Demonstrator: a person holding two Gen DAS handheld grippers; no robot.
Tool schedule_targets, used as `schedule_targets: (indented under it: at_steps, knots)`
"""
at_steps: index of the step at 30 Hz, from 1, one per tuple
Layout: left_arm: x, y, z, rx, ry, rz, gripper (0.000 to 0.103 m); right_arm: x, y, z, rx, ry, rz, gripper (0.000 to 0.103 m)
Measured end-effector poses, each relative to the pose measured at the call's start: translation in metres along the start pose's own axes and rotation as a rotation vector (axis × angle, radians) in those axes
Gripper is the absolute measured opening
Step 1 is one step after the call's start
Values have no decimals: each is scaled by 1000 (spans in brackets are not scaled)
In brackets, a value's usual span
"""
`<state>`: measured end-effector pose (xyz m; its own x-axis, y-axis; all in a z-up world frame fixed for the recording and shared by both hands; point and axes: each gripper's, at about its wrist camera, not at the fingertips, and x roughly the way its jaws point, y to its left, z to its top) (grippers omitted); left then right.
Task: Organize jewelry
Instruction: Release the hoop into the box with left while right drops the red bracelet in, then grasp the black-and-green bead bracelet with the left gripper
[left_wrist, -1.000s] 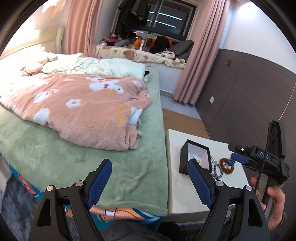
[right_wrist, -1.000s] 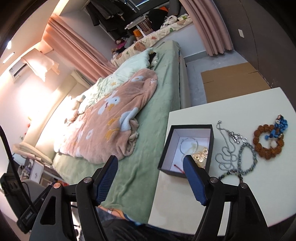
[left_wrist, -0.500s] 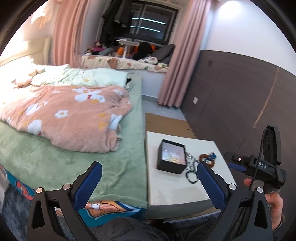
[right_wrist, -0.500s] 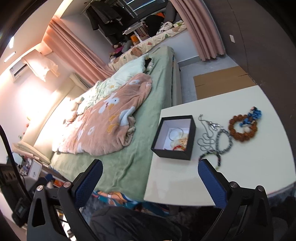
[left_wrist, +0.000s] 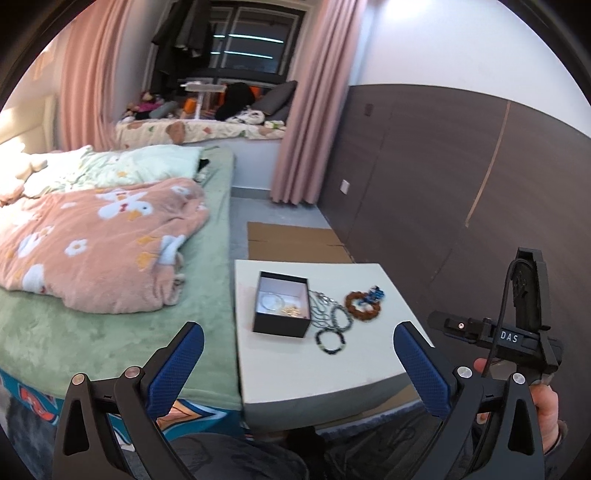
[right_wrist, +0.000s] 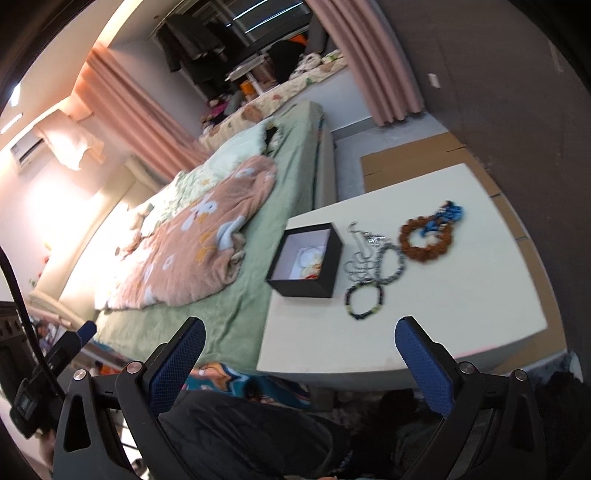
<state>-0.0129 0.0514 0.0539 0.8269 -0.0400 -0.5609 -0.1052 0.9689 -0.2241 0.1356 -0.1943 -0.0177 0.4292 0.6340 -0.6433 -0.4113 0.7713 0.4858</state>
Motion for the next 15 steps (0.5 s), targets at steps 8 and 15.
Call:
schedule_targets:
  at_steps: [8,15]
  knots:
    - [22,-12,-1,-3,26,-72,102,-27,-16,-9,1,-29,-28,103]
    - [72,-16,-2,-30,89,-114,99,-27,-58,-16,70,-28,-63,103]
